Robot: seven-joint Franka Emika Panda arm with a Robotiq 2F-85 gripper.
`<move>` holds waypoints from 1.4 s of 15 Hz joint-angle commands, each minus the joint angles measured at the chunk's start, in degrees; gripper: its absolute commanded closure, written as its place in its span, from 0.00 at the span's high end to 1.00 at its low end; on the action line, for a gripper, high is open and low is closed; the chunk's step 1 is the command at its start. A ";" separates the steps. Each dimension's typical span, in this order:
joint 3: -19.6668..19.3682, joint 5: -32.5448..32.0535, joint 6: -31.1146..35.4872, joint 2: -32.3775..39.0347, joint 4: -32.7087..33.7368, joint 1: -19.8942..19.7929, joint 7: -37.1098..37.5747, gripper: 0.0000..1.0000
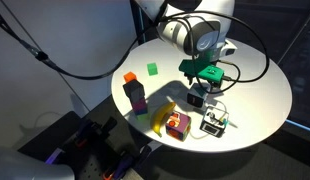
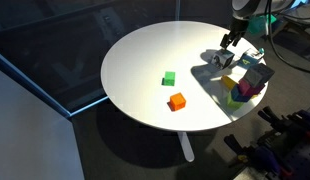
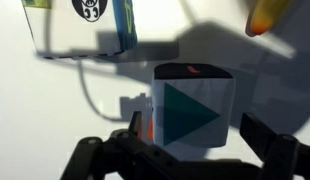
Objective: Put the furthest toy foam on the closest toy foam
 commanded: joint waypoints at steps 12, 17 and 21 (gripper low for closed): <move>2.63 0.46 3.80 2.97 1.81 -2.37 -0.73 1.00; 2.51 0.18 4.55 3.66 1.76 -2.35 -0.42 1.00; 2.44 0.10 4.62 4.00 1.79 -2.42 -0.36 1.00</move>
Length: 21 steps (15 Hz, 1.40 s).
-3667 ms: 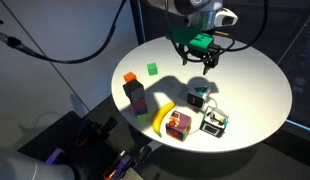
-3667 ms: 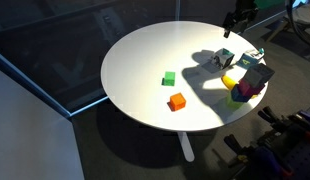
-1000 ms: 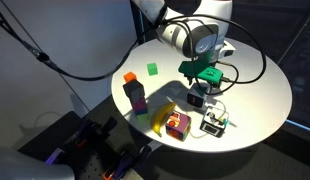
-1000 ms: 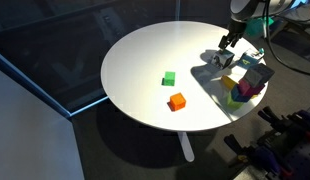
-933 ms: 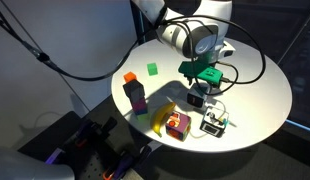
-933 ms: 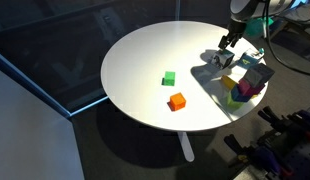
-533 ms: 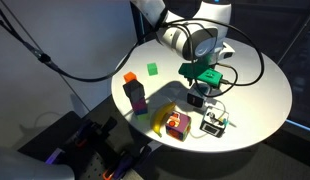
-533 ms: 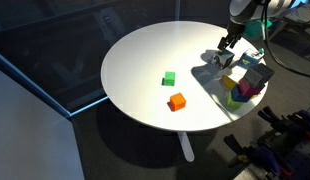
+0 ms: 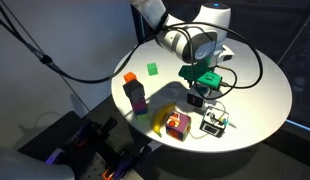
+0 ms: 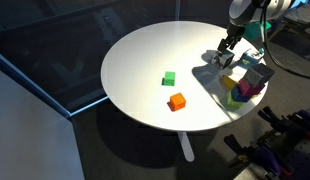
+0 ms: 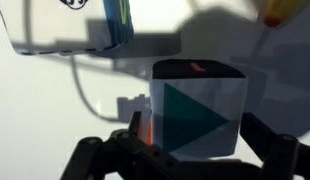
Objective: Put the furthest toy foam on the closest toy foam
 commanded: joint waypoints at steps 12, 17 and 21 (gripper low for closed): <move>-0.68 -1.08 -0.62 1.54 2.45 0.04 2.56 0.30; -2.13 -2.11 -0.84 -0.70 2.16 1.33 5.67 0.06; -2.91 -3.01 -1.08 -3.03 1.58 2.25 7.46 0.05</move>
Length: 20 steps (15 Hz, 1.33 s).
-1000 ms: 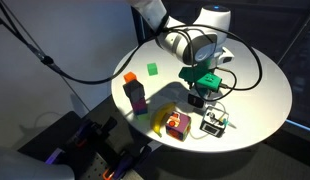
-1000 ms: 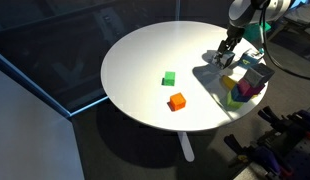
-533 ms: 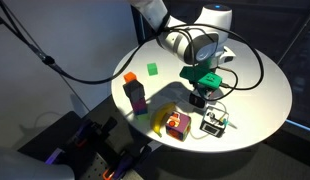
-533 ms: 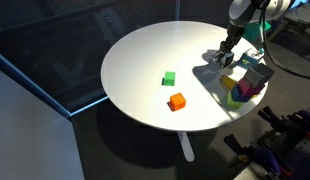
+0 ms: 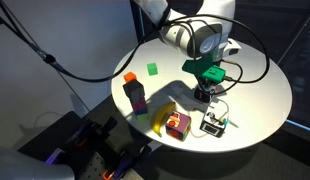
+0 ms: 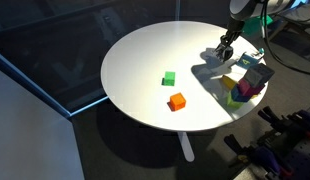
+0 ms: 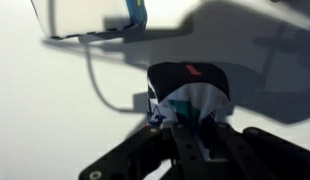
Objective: Put the furthest toy foam on the closest toy foam
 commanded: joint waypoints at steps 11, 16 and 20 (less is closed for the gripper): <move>-4.30 -6.92 -6.92 -12.14 -5.36 2.05 3.83 0.05; -4.80 -7.33 -8.26 -18.33 -10.60 1.53 2.59 0.05; -5.51 -7.60 -8.27 -22.02 -15.22 1.43 2.11 0.05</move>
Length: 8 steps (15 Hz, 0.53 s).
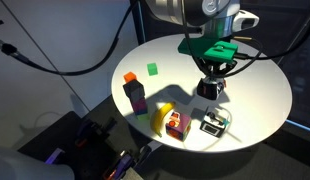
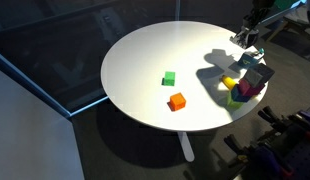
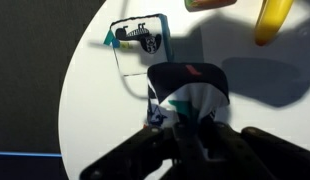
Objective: Put the furthest toy foam on the closest toy foam
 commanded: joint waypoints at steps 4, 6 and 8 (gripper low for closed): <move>-0.98 -1.88 -0.40 -6.91 -9.16 -0.48 -1.69 0.05; -1.07 -1.75 0.16 -8.49 -11.86 -0.66 -3.15 0.05; -1.11 -1.69 1.16 -10.04 -14.50 -0.83 -5.10 0.05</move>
